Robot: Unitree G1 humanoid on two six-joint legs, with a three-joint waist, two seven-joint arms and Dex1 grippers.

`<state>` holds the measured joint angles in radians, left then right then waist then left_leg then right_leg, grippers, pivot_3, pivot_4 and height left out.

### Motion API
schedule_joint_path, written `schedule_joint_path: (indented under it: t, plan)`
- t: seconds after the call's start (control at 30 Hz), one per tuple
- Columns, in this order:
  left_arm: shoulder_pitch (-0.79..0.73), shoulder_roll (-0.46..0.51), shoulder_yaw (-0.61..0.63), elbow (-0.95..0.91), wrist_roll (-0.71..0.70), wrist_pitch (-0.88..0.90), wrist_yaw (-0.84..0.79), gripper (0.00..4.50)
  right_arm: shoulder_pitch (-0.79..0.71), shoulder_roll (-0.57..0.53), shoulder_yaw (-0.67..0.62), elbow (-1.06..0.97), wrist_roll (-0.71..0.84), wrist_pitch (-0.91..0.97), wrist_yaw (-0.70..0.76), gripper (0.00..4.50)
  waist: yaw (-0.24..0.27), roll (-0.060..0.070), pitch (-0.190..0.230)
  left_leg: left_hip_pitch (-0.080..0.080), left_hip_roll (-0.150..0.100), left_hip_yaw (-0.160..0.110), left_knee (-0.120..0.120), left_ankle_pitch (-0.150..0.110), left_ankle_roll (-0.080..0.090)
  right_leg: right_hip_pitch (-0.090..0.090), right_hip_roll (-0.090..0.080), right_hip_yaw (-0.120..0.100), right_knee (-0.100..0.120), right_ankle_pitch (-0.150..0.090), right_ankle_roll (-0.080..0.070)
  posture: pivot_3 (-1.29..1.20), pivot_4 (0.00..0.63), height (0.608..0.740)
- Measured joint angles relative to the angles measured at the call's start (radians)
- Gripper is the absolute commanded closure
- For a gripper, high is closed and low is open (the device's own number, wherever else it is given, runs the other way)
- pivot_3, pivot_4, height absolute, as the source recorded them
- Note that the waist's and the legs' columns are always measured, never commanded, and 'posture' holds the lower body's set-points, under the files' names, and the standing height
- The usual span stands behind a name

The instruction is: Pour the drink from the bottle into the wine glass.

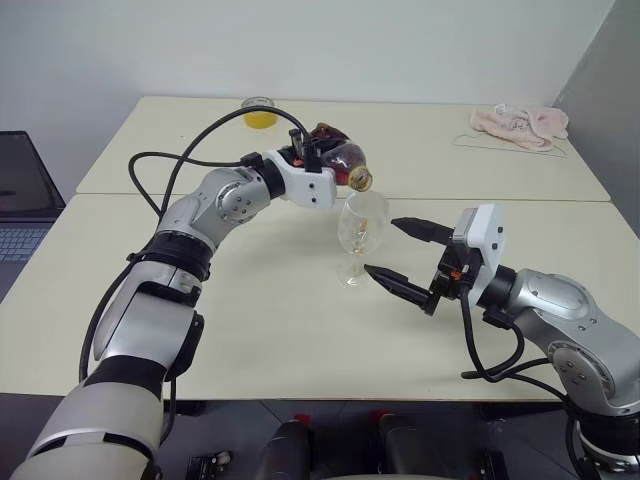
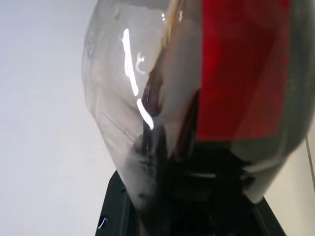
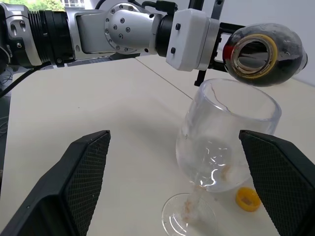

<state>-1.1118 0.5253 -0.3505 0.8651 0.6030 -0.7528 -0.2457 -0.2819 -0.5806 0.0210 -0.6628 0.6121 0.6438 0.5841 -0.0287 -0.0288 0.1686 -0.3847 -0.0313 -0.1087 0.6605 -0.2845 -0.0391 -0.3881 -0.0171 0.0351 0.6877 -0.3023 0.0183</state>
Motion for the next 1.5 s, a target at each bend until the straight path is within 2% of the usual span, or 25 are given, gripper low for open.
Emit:
schedule_joint_path:
  t: [0.9,1.5]
  plan:
    - [-0.013,0.011,-0.018,0.019,0.067,-0.023,0.066,3.73,0.026,0.003,0.000,0.000,-0.001,-0.001,0.002,0.00,0.000,0.000,0.000,0.000,-0.001,0.001,0.000,0.000,0.000,0.000,0.000,0.000,0.001,0.000,0.000,0.00,0.150,0.740]
    - [-0.033,0.013,-0.038,0.064,0.088,-0.049,0.116,3.73,-0.014,-0.074,-0.081,0.000,0.053,0.042,0.022,0.00,0.000,0.000,0.000,0.000,-0.001,0.001,0.001,0.000,0.000,-0.001,-0.001,0.000,0.002,0.000,0.000,0.00,0.150,0.740]
